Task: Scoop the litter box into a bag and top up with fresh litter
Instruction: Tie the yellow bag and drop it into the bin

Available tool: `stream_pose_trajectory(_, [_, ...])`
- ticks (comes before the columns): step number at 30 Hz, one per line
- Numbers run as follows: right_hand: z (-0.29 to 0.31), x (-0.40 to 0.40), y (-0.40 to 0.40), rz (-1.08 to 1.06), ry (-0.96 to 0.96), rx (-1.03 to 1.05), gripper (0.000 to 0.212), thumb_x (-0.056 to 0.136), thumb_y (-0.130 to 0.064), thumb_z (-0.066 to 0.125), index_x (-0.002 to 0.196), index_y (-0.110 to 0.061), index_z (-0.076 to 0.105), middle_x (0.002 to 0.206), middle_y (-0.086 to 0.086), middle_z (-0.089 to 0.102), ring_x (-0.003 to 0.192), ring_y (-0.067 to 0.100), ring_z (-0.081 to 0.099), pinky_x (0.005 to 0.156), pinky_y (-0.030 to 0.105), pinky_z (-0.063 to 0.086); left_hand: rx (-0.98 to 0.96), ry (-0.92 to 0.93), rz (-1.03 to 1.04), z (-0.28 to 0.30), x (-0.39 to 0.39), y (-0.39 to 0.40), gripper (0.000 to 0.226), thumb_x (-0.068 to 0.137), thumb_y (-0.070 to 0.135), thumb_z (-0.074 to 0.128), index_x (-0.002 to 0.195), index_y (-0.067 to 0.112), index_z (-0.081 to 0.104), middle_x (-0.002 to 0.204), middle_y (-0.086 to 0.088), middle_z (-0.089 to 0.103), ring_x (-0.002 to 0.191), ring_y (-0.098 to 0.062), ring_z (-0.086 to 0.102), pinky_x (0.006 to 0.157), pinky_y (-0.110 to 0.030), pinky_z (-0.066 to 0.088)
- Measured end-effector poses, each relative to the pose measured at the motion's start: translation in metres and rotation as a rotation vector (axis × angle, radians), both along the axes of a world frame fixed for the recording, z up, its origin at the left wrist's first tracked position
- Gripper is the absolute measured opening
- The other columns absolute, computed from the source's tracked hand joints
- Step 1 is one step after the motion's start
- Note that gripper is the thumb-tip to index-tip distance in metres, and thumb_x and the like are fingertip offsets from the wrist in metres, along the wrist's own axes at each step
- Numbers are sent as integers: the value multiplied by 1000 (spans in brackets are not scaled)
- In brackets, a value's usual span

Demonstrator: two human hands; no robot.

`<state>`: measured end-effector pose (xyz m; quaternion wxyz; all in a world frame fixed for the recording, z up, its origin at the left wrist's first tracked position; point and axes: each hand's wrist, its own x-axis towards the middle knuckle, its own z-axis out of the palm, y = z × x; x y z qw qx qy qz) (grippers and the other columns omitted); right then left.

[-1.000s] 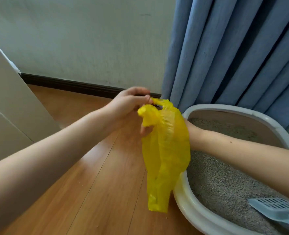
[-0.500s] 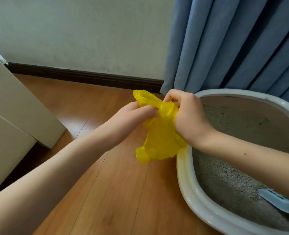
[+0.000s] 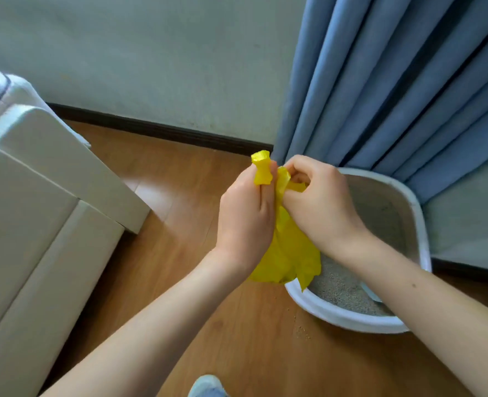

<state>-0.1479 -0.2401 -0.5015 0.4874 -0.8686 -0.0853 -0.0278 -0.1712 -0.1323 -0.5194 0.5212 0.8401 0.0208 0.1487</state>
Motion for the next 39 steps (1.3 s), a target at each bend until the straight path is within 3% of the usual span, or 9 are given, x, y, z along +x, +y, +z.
stream_pose_trajectory(4, [146,-15,-13,15,161,87,11,85,-18,65,75,-14,65,67,3,64,69,20,60,63,31,48,56,-53,-24,135,-8,-2,41,99,39,28,80,14,55,68,-3,61,66,-30,57,58,-42,45])
stream_pose_trajectory(9, [340,-46,-20,-3,199,18,16,90,-22,59,76,-15,60,60,-2,57,60,10,49,54,25,36,91,-9,-57,325,-27,-8,31,98,37,31,68,33,40,54,6,47,56,-30,51,52,-36,36])
stream_pose_trajectory(15, [540,-67,-30,27,221,51,13,79,-28,59,83,-16,61,74,12,67,74,26,62,69,44,51,202,-173,-146,519,-48,-5,56,90,48,23,101,9,61,72,-12,65,66,-35,62,58,-43,48])
stream_pose_trajectory(20, [659,-82,-38,72,299,187,28,69,-32,59,90,-16,66,93,18,67,90,29,61,82,48,50,388,-331,-133,639,-64,-5,42,96,35,29,104,8,60,69,-11,66,59,-32,63,51,-39,49])
stream_pose_trajectory(23, [700,-96,-47,110,361,348,18,78,-24,62,92,-11,66,83,16,66,83,27,61,72,39,50,240,-317,-237,676,-71,-6,30,96,29,39,98,9,60,73,-6,65,64,-27,63,56,-41,52])
stream_pose_trajectory(26, [717,-116,-60,163,565,776,16,90,-14,51,99,-7,62,78,12,64,72,23,62,64,32,53,95,-300,-279,687,-85,-11,20,96,27,46,89,14,59,72,0,61,64,-19,59,59,-38,50])
stream_pose_trajectory(30, [712,-148,-80,365,612,1143,42,79,-9,57,122,-7,59,99,18,68,84,28,65,77,40,56,-328,-88,-203,704,-116,-31,25,99,16,47,83,3,61,70,-8,62,64,-15,57,62,-30,48])
stream_pose_trajectory(34, [695,-171,-88,288,403,793,32,85,-17,66,117,-20,66,119,14,65,105,29,63,86,42,54,-618,164,-200,715,-145,-48,27,99,31,47,87,17,68,77,-1,71,77,-17,67,74,-34,55])
stream_pose_trajectory(39, [699,-201,-85,26,69,484,23,90,-33,60,102,-16,70,92,9,70,90,20,66,77,31,58,-684,213,-217,714,-166,-65,28,97,35,48,88,15,67,76,-4,69,76,-21,66,72,-35,56])
